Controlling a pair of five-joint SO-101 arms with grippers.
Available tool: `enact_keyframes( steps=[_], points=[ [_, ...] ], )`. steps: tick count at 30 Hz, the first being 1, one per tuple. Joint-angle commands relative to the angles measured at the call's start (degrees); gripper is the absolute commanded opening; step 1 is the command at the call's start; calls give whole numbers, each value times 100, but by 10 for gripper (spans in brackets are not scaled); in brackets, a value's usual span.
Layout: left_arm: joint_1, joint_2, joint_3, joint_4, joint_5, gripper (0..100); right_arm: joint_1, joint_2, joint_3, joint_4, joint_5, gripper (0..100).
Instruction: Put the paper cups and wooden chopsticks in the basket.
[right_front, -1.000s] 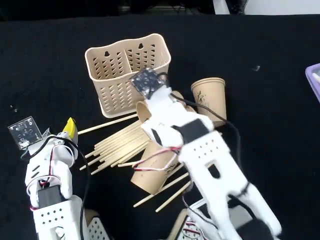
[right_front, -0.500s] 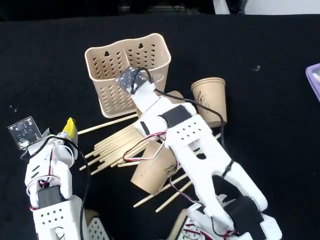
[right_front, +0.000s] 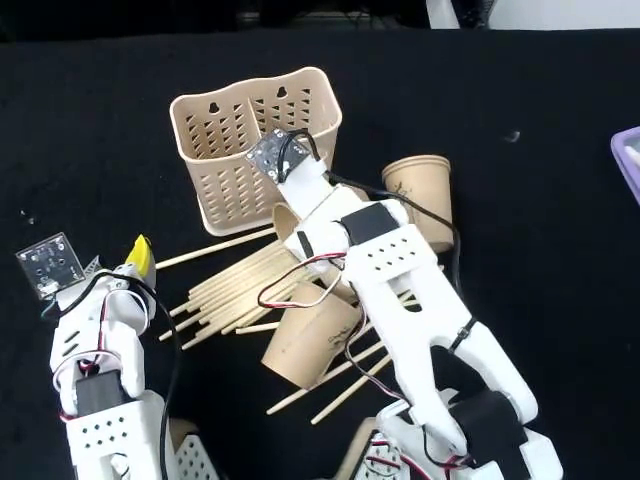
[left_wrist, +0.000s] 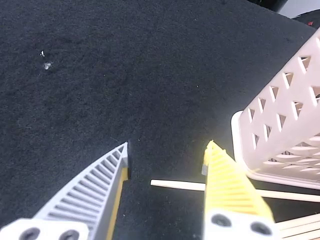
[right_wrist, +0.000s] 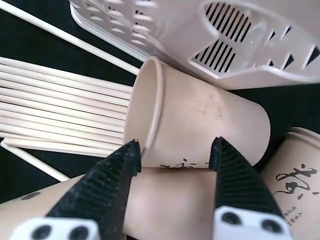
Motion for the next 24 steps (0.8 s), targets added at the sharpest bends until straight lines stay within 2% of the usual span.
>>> enact_keyframes(
  steps=[1, 10, 24],
  points=[
    [-13, -62, 145, 18, 18, 238, 88, -13, -338, -9, 9, 230],
    [-13, -62, 145, 18, 18, 238, -123, 119, -242, -501, 0, 230],
    [-13, -62, 145, 18, 18, 238, -35, 251, -224, -448, 18, 227]
  ],
)
